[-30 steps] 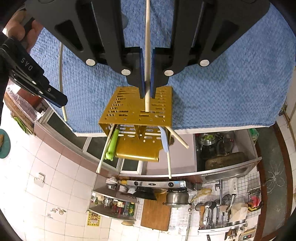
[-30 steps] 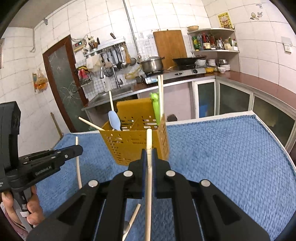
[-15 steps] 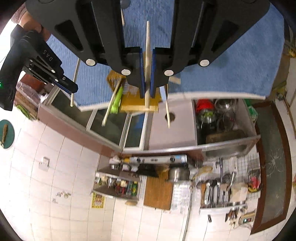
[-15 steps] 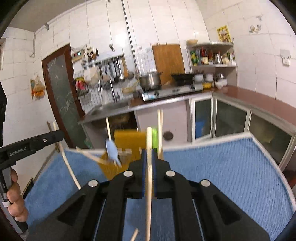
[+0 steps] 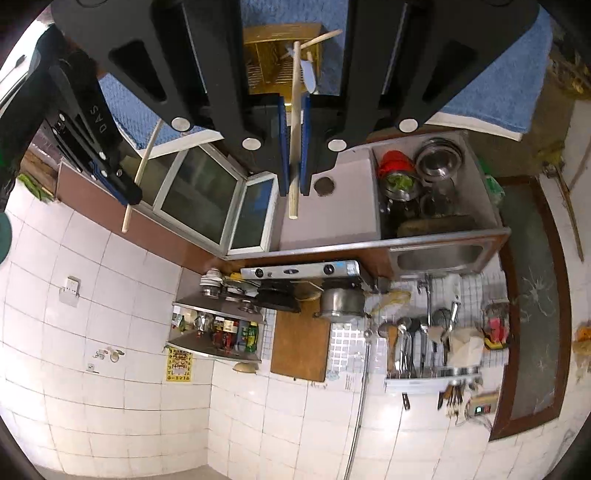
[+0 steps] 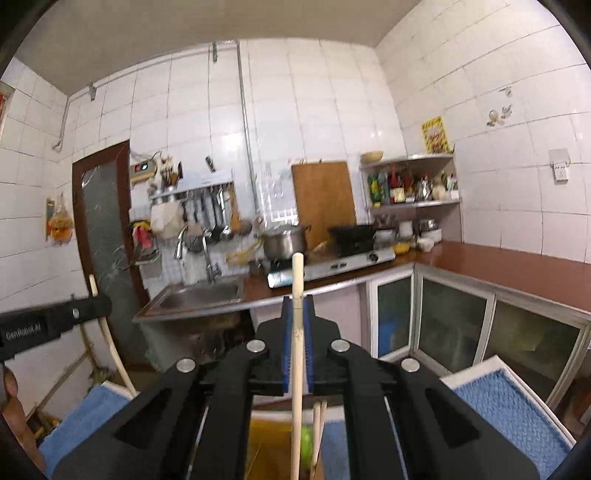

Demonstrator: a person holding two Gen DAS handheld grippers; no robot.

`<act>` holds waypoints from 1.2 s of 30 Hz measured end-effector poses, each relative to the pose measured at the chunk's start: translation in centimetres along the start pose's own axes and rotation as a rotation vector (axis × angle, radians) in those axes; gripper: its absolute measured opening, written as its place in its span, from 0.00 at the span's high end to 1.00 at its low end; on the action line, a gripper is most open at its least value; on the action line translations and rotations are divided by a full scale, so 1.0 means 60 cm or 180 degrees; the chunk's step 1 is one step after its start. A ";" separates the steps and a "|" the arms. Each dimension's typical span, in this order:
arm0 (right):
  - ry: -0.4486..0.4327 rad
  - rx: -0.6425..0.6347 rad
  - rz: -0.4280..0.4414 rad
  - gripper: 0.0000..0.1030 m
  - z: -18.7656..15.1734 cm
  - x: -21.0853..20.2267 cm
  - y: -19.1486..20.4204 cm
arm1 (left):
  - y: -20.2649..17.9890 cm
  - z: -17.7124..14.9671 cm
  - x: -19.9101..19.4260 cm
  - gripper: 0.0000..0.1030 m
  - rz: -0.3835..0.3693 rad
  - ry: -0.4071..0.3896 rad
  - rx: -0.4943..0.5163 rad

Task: Organize utensils
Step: 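Lower both chopsticks into the caddy and open both tools, then move both open tools back down to the remaining utensils on the towel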

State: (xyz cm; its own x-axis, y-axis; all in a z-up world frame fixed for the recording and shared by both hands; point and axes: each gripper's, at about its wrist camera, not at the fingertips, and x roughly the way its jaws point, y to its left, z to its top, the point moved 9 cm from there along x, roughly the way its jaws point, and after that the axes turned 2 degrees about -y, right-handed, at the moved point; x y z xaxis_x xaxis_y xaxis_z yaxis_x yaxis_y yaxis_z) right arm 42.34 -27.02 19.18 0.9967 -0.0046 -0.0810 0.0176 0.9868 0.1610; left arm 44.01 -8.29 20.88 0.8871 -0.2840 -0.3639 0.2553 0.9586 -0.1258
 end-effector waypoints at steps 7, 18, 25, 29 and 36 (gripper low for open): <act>-0.0057 0.0036 0.0045 0.94 -0.060 0.026 -0.005 | 0.000 -0.072 0.072 0.96 -0.0067 0.0107 0.0000; 0.0345 -0.0025 0.0194 0.94 -0.187 0.030 -0.018 | 0.018 -0.217 0.127 0.95 -0.0046 0.0436 0.0070; 0.0786 -0.0004 0.0211 0.53 -0.223 0.014 -0.030 | 0.030 -0.227 0.094 0.47 0.0071 0.0444 0.0060; 0.0879 0.0012 0.0117 0.45 -0.222 -0.020 -0.041 | 0.036 -0.219 0.042 0.29 0.0134 0.0363 0.0068; 0.1335 -0.0034 -0.0098 0.45 -0.282 -0.078 -0.057 | 0.093 -0.284 -0.009 0.11 0.0346 0.0613 -0.0056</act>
State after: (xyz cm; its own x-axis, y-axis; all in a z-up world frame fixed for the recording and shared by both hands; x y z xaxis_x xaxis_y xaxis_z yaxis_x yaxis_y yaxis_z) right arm 36.26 -27.63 2.35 0.8771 0.0300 -0.4794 0.0439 0.9889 0.1421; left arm 38.42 -3.10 4.63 0.8188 -0.1790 -0.5455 0.1540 0.9838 -0.0916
